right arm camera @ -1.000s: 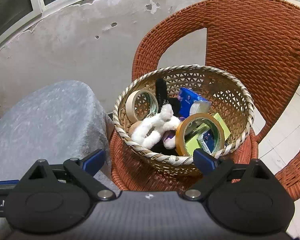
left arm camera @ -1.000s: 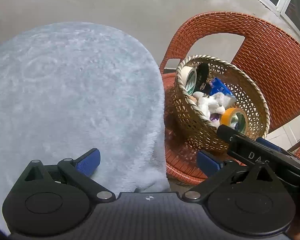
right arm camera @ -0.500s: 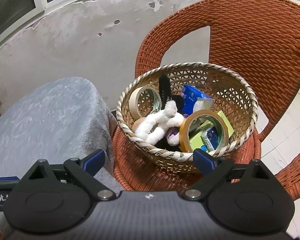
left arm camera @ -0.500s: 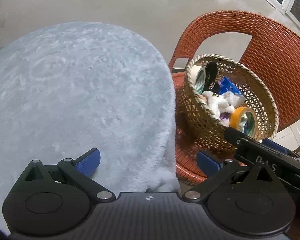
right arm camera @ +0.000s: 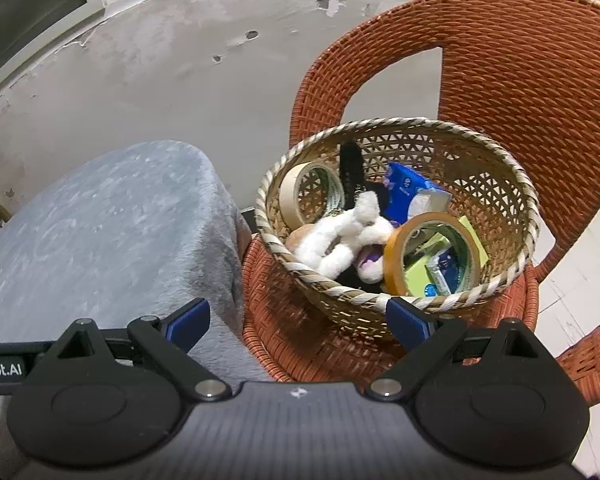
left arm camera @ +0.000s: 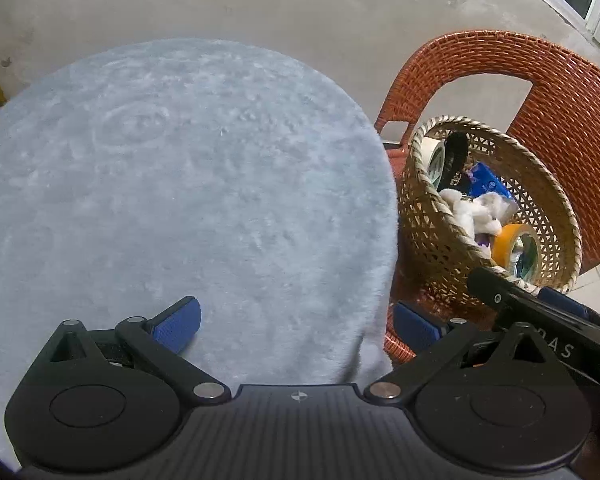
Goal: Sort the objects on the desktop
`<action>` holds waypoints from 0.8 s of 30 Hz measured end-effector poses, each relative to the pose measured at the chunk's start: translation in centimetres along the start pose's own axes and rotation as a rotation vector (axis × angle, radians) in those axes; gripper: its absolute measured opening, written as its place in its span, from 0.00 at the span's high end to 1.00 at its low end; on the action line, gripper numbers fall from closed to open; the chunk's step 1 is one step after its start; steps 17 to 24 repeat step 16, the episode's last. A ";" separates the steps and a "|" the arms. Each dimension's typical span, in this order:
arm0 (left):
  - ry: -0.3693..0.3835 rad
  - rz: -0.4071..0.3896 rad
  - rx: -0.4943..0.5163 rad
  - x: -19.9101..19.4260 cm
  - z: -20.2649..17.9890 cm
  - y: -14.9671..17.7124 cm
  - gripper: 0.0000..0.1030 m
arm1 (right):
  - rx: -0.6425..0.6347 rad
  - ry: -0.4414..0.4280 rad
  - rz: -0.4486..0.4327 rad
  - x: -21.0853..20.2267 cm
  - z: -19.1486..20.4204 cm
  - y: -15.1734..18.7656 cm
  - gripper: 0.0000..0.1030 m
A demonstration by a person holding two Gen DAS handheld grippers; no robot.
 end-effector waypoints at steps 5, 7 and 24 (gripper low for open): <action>-0.011 -0.010 -0.034 0.1 1.5 0.1 0.00 | -0.019 -0.015 0.006 0.2 0.9 0.1 0.09; -0.027 -0.049 -0.027 -0.3 1.9 0.0 0.00 | -0.031 -0.023 0.007 0.4 1.3 0.1 0.09; -0.054 -0.181 -0.120 -2.2 5.8 -0.6 0.01 | -0.081 -0.054 -0.007 0.5 3.3 -0.3 0.09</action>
Point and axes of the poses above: each gripper's, at about its wrist camera, not at the fingertips, and x roughly the way its jaws point, z to its left, y to its underside, the point moved 3 cm from there along x, roughly the way its jaws point, and after that the axes turned 1 degree about x, right-handed, at the moved point
